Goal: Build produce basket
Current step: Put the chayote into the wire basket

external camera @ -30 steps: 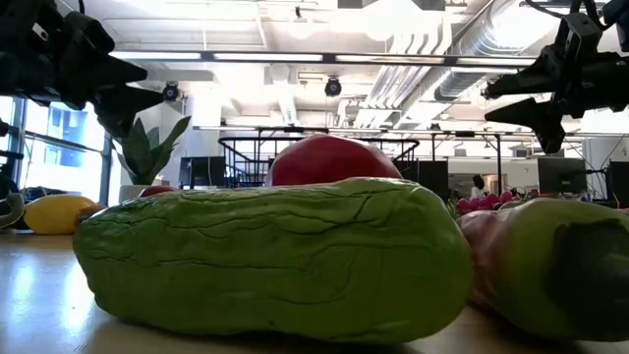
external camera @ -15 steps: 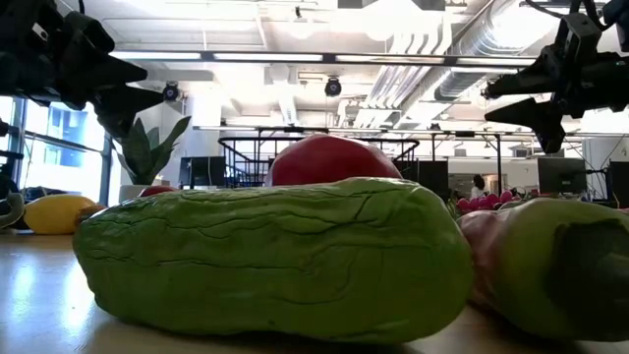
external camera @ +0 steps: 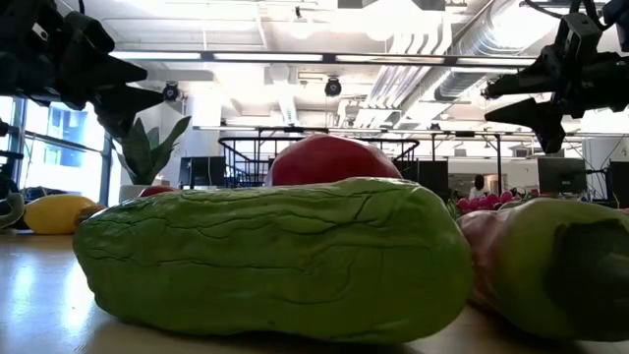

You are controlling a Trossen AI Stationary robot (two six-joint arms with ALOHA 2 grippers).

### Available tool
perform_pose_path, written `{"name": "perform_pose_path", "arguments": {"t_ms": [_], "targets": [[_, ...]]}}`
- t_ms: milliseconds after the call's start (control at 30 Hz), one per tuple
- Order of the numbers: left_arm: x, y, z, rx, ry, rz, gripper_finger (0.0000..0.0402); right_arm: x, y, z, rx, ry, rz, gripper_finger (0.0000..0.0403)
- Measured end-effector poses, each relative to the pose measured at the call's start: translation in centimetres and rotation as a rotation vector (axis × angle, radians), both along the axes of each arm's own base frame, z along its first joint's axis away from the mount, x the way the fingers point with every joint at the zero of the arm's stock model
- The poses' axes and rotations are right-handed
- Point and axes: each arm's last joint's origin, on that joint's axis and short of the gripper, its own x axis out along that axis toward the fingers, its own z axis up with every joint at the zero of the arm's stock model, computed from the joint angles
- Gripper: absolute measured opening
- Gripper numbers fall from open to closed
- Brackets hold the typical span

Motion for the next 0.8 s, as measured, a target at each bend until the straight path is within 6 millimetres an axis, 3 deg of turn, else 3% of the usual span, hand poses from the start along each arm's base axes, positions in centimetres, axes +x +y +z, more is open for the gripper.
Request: {"name": "perform_pose_path", "arguments": {"t_ms": [300, 567, 800], "targets": [[0.0, 0.0, 0.0, 0.0, 0.0, 0.0, 0.02, 0.0, 0.0, 0.0, 0.009, -0.003, 0.0, 0.0202], [0.0, 0.0, 0.0, 0.026, 0.003, 0.002, 0.02, 0.0, 0.1, 0.2, 0.092, -0.023, 0.017, 0.0237], [0.0, 0.0, 0.0, 0.086, 0.011, 0.002, 0.02, -0.3, 0.1, 4.0, -0.008, -0.048, 0.045, 0.024]]}}
